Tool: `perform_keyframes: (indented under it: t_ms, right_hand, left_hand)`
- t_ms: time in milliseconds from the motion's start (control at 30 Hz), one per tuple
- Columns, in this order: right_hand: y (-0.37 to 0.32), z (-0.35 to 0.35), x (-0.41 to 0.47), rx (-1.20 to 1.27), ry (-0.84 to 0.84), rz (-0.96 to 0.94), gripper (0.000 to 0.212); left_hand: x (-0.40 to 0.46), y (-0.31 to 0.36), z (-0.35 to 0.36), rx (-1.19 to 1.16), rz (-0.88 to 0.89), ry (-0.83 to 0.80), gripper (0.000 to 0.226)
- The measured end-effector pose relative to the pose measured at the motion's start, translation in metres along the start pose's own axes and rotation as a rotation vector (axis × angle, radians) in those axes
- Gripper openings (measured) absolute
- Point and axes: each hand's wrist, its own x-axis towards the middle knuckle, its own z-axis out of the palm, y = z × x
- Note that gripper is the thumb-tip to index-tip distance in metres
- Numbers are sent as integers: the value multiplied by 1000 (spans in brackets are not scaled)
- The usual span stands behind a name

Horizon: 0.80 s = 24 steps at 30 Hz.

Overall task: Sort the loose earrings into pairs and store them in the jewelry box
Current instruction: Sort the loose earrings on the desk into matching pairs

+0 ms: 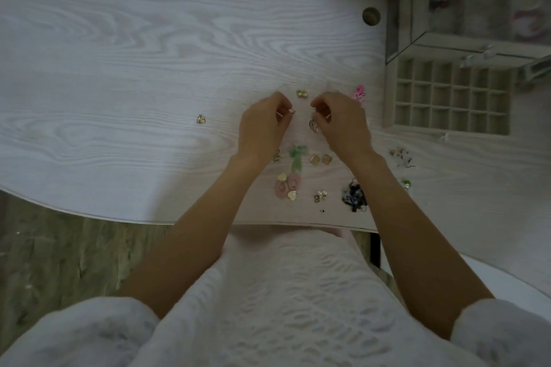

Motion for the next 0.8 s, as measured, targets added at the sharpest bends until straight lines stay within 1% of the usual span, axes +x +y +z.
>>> perform_keyframes:
  t_ms: [200, 367, 467, 600, 800]
  right_hand:
    - [-16, 16, 7, -132, -38, -28, 20]
    - [-17, 17, 7, -82, -19, 2, 20]
    - [-13, 16, 2, -107, 16, 27, 20]
    - [-19, 22, 4, -115, -11, 76, 18]
    - [-24, 22, 10, -114, 6, 120, 20]
  left_hand:
    - [10, -4, 7, 123, -24, 3, 11]
    - [9, -9, 0, 118, -19, 19, 16]
    - [7, -7, -4, 78, -10, 14, 16]
    - [8, -2, -3, 78, 32, 14, 16]
    - [10, 1, -1, 121, 63, -22, 17]
